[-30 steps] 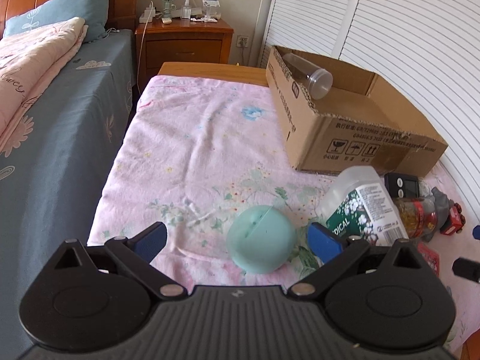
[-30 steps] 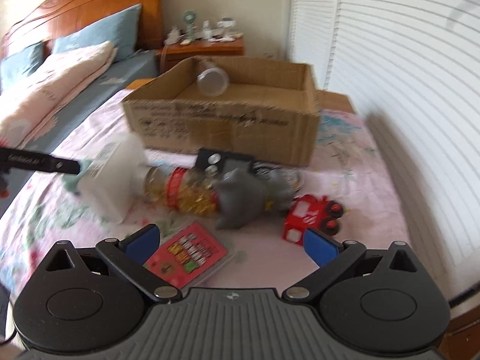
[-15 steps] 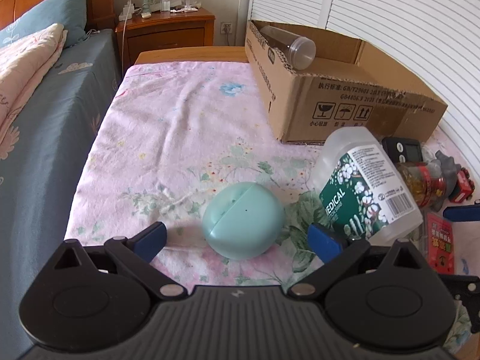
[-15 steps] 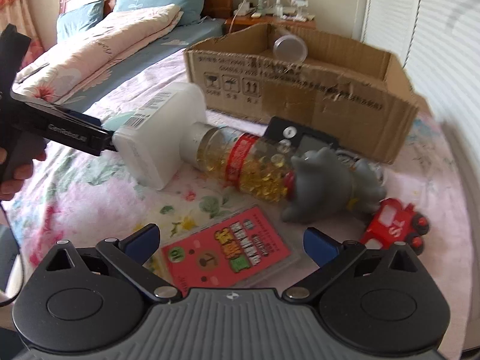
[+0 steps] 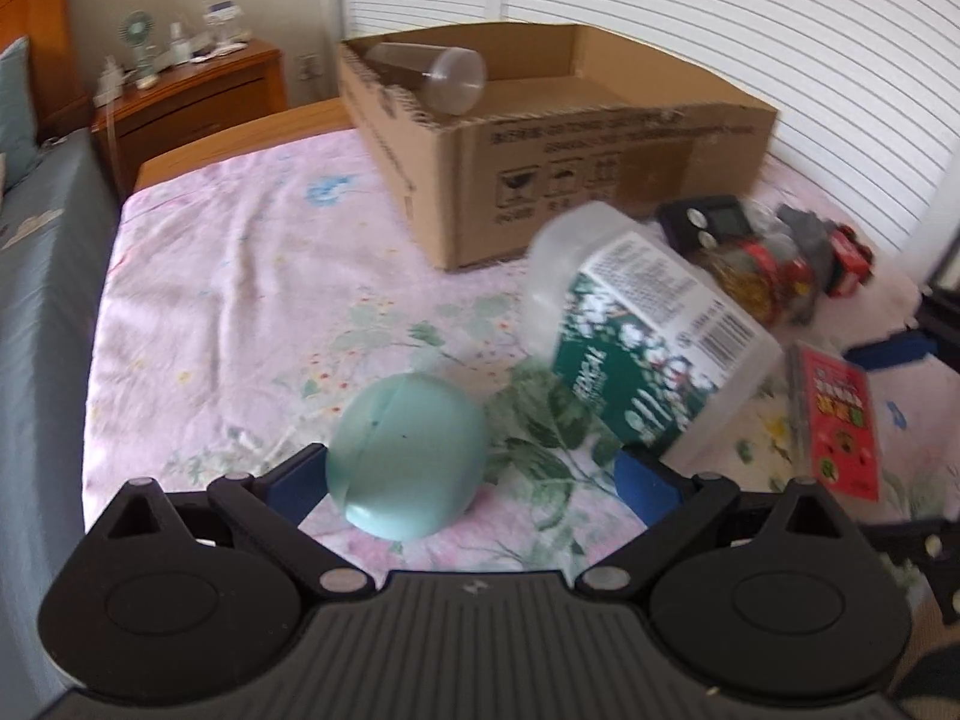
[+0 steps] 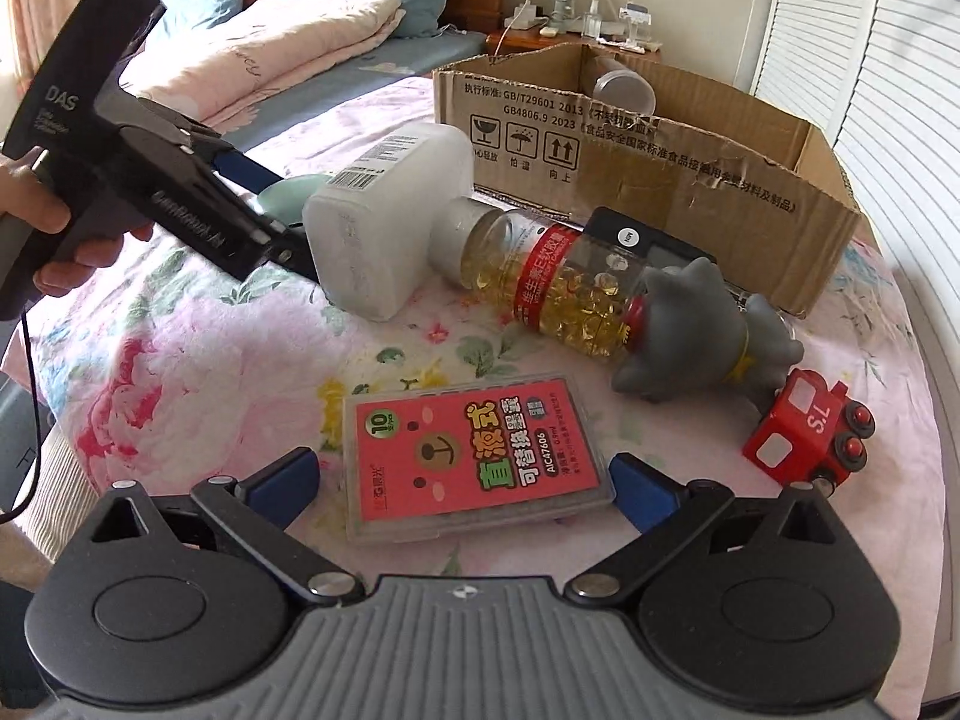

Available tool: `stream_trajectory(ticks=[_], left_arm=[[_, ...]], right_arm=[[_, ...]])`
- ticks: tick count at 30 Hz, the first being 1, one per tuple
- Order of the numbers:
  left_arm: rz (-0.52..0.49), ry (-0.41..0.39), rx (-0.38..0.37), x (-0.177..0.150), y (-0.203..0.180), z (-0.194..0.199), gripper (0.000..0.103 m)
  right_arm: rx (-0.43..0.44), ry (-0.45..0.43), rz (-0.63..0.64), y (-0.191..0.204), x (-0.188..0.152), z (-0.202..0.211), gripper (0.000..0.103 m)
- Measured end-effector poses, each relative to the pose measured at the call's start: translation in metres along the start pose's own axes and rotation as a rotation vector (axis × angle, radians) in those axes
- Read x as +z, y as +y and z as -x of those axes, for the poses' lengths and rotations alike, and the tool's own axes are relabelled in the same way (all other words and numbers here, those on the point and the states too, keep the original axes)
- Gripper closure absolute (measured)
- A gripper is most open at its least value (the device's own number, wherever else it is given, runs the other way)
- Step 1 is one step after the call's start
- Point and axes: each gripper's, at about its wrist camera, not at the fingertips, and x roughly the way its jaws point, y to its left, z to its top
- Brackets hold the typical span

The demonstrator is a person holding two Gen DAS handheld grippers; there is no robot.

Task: Organize rigid objects
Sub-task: 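Grasp the mint-green container with the left gripper while the right grasps the red card pack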

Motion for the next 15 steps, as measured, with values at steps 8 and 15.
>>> stream_trajectory(ticks=[8, 15], left_arm=[[-0.043, 0.003, -0.003, -0.001, 0.008, -0.002, 0.0], [-0.019, 0.01, 0.014, 0.001, 0.01, -0.003, 0.0]], right_arm=[[-0.001, -0.023, 0.001, 0.0, -0.003, 0.003, 0.0], [-0.003, -0.034, 0.0, 0.001, -0.004, 0.004, 0.0]])
